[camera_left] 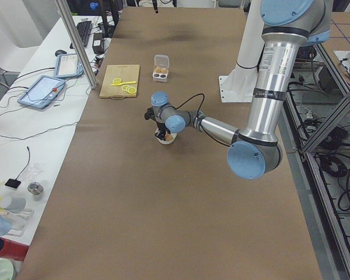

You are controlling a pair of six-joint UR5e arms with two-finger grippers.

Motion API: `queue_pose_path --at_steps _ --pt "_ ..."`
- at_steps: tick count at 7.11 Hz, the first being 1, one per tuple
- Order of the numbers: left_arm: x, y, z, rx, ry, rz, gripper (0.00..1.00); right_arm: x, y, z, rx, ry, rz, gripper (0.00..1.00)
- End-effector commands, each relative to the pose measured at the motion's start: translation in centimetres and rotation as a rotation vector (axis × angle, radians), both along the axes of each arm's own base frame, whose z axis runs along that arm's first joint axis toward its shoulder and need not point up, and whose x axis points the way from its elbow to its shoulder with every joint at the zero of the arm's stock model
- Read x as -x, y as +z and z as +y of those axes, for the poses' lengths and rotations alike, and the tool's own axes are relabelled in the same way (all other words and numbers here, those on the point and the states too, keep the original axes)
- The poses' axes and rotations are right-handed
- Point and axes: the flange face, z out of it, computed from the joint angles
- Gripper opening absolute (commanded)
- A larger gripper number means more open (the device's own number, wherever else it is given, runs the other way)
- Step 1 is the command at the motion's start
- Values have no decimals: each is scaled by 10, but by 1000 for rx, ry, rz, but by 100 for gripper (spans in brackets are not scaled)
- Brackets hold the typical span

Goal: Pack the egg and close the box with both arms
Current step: 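Close the left gripper on the brown egg in the bowl, then lift the egg with the left gripper and carry it toward the egg box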

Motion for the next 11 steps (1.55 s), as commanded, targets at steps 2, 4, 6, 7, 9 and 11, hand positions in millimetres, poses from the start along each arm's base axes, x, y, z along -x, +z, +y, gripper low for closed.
queue_pose_path --at_steps 2,4,6,7,9,11 --pt "0 1 1 -2 -1 -2 37 0 0 0 -1 0 0 100" --pt "8 -16 2 -20 0 28 35 0 0 0 1 0 0 100" --pt "24 -40 5 -41 -7 69 33 -1 0 0 -1 2 0 100" --pt "37 -47 -5 -33 -21 94 33 -1 0 0 1 2 0 100" --pt "40 -84 -26 -20 -94 141 33 -1 0 0 1 2 0 100" --pt "16 -167 -53 53 -202 236 32 -1 2 1 4 2 -1 100"
